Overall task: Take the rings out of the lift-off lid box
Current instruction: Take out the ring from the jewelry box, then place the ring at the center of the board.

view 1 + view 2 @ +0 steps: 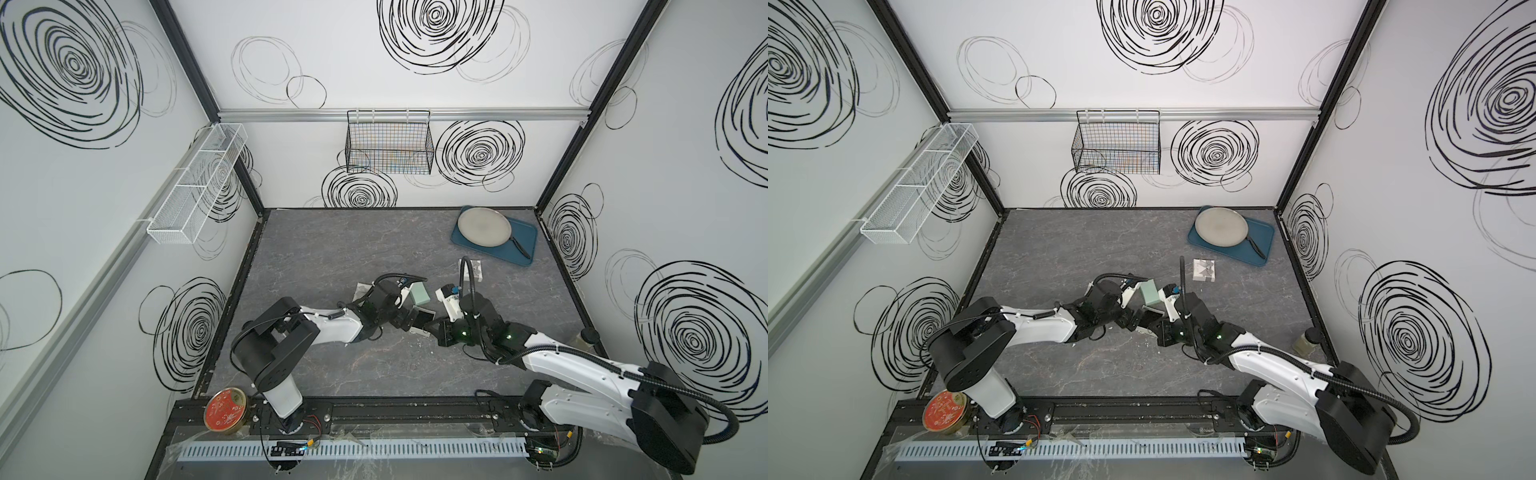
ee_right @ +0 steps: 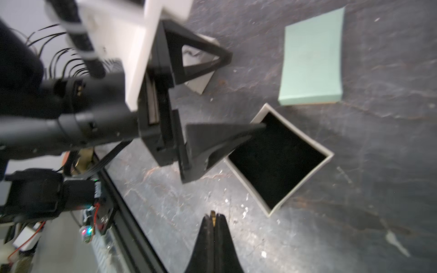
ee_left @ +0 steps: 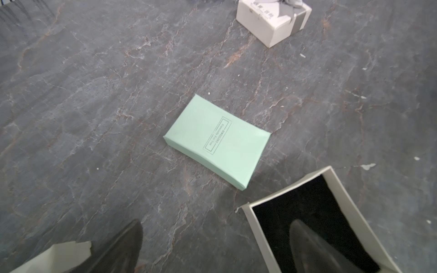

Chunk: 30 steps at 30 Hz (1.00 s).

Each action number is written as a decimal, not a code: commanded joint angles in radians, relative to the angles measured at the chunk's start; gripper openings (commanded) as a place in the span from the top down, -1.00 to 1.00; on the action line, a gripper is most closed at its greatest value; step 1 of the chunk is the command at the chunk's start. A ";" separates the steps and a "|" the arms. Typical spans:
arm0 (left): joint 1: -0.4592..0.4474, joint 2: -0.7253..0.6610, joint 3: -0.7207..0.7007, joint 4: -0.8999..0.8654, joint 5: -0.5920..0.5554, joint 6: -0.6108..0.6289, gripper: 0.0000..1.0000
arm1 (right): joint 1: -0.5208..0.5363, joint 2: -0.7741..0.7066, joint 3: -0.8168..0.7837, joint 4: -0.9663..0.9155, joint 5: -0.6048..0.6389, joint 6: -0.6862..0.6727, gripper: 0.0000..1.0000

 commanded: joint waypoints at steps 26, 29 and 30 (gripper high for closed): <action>0.015 -0.130 -0.059 0.027 -0.027 0.007 -0.99 | 0.108 0.253 -0.147 0.187 -0.044 0.160 0.71; 0.015 -0.126 -0.059 0.033 -0.023 0.003 -0.99 | 0.111 0.250 -0.143 0.180 -0.039 0.158 0.62; 0.015 -0.127 -0.058 0.034 -0.024 0.002 -0.99 | 0.111 0.247 -0.140 0.173 -0.035 0.158 0.60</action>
